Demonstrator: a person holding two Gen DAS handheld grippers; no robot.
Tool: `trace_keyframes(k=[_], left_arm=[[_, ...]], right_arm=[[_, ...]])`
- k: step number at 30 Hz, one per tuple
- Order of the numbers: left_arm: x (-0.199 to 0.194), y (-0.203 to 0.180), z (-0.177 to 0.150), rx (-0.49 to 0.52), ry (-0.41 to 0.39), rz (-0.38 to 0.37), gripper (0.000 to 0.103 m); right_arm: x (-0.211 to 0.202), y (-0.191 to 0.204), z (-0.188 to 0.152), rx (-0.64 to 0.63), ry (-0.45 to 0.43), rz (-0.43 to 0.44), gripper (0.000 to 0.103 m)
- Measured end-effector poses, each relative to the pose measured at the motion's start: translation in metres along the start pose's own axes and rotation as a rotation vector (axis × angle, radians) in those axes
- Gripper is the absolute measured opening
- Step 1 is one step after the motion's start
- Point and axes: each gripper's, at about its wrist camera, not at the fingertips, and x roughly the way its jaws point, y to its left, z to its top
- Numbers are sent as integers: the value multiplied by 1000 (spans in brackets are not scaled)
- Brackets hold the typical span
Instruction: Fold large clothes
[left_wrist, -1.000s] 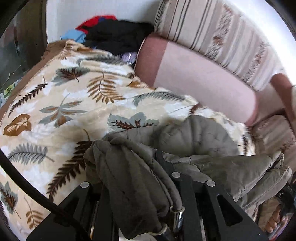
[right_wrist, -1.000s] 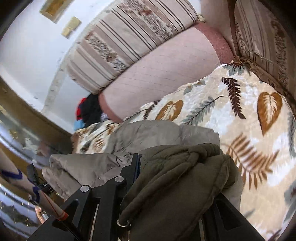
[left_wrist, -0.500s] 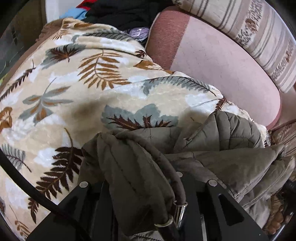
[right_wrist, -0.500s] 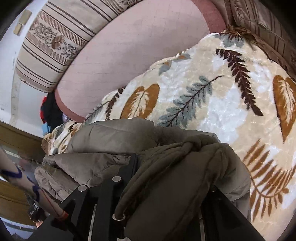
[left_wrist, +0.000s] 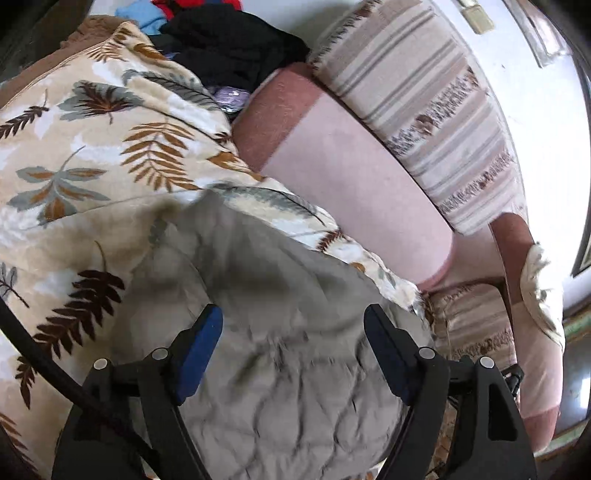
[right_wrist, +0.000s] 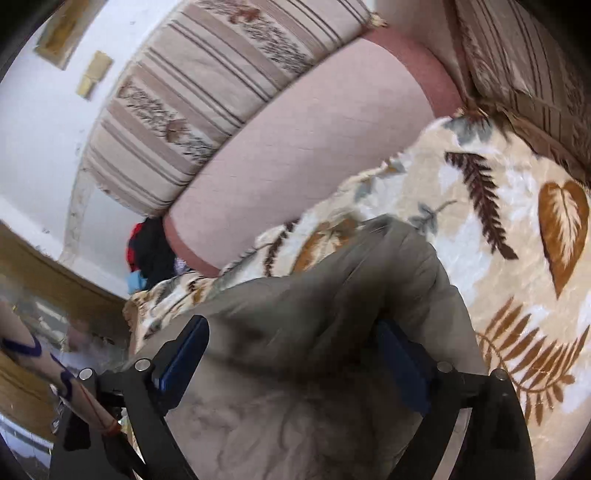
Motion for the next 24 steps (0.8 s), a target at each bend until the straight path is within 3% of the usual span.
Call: trace_keyframes(k=[6, 12, 16, 24], left_arm=[[37, -50, -31, 238, 21, 203, 78], [110, -74, -39, 423, 42, 398, 79], [151, -65, -28, 439, 54, 443, 83], [205, -56, 9, 412, 33, 457, 94]], right_arm=[[15, 48, -33, -331, -8, -208, 95], [72, 50, -47, -448, 21, -353, 95], [108, 33, -36, -468, 36, -456, 95], [156, 5, 8, -430, 95, -444, 102]])
